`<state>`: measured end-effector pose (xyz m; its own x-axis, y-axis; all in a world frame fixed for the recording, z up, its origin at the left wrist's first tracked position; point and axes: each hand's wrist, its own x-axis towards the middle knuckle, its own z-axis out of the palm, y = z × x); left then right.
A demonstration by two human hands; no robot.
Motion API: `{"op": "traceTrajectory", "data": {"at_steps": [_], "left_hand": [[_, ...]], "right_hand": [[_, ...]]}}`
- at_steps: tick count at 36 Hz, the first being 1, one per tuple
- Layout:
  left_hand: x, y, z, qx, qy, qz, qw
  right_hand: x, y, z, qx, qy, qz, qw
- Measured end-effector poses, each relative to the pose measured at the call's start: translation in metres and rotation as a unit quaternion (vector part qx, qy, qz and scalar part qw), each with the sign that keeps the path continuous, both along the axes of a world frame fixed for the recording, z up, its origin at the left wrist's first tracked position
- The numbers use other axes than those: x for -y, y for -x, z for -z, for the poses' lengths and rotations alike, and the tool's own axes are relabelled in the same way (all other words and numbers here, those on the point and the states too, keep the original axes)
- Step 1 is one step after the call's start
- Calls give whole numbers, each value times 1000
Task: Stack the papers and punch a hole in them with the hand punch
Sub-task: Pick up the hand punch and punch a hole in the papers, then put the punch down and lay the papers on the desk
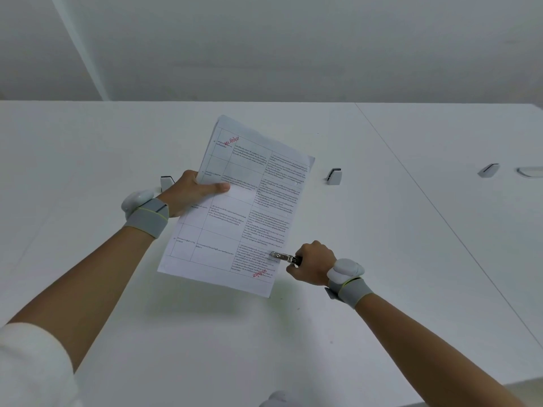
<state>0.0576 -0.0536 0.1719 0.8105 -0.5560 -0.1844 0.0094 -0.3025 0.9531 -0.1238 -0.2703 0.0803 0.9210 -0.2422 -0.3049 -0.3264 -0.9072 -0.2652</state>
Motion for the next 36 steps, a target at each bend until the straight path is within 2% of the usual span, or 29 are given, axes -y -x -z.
{"op": "traceTrajectory", "data": {"at_steps": [11,15,24,36], "left_hand": [[1,-2,4,6,1,3,1000],[0,-4,6,-8,20,0,1000],[-2,-4,9,14,2,7,1000],[-16,-3,29,-18,-9,-37,999]], "right_hand": [[5,0,1,6,25,13,1000],[8,-3,-1,6,37,-4,999],[17,-2,11,-5,39,-23,999],[68,28,52,-52,2,182,982]]}}
